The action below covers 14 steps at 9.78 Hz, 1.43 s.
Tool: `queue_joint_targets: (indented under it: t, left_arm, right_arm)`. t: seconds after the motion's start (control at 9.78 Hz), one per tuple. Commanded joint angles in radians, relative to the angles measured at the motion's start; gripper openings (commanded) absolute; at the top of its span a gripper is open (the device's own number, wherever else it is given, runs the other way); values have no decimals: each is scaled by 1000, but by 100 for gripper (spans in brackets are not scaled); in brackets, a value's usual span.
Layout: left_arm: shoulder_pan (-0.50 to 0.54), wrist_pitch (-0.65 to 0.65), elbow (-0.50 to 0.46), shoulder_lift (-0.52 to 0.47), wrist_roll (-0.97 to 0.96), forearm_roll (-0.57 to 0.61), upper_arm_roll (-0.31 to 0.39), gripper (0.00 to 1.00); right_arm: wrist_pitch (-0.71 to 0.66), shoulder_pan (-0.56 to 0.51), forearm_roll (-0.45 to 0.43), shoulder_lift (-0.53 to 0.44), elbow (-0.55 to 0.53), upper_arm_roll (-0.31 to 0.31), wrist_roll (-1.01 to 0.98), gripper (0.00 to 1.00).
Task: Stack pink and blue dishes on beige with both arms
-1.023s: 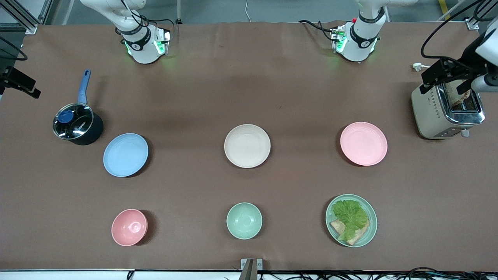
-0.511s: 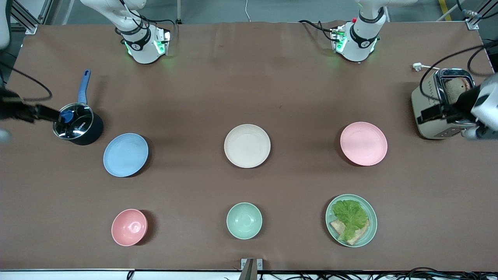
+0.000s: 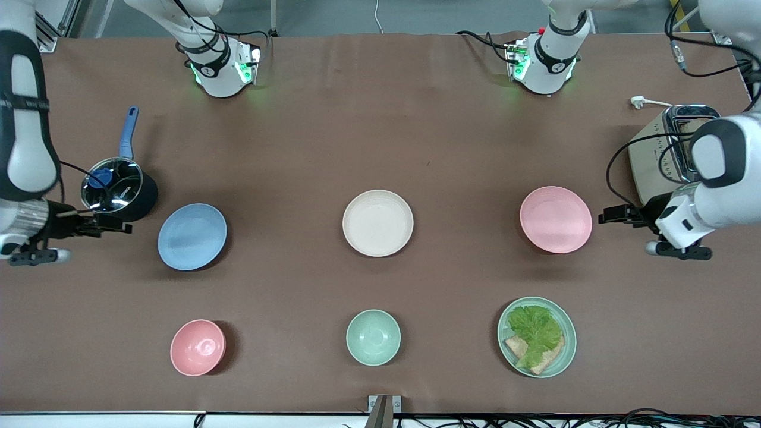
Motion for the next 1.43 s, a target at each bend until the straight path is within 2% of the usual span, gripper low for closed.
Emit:
queue_joint_targets:
  t: [0.0,0.2,0.41,0.51,0.61,0.72,0.82,0.92,1.02,1.12,1.23,1.33]
  left_arm:
    - [7,63,-54,90,218,-90,55,89]
    - [7,70,-38,170,274,-96,59,80]
    - [-2,128,-46,207,276,-104,57,74]
    - [-4,131,-44,221,280,-104,56,60]
    - [-5,131,-46,225,291,-104,54,35]
    - [-5,133,-47,228,292,-104,52,19]
    - [-4,133,-47,232,292,-104,49,11]
    - [-2,133,-46,232,292,-104,46,2]
    - [-4,133,-41,229,292,-106,45,0]
    - [-4,131,-40,221,289,-106,45,0]
    - [-5,122,-37,187,283,-106,42,0]
    - [-4,108,-38,120,271,-107,2,0]
  right_arm:
    - [149,-5,157,54,-95,0,-187,100]
    - [193,-8,258,93,-131,-2,-291,99]
    - [228,-11,263,117,-143,-2,-330,88]
    - [230,-12,265,120,-155,-2,-330,80]
    - [228,-15,266,120,-165,-2,-332,69]
    - [230,-21,266,125,-166,-2,-330,60]
    - [228,-21,266,131,-166,-2,-330,50]
    - [227,-23,266,133,-166,-2,-330,34]
    - [227,-23,286,137,-166,-2,-329,18]
    - [227,-23,312,151,-166,-2,-330,9]
    - [227,-23,317,154,-165,-2,-330,2]
    - [215,-20,317,151,-154,-8,-312,1]
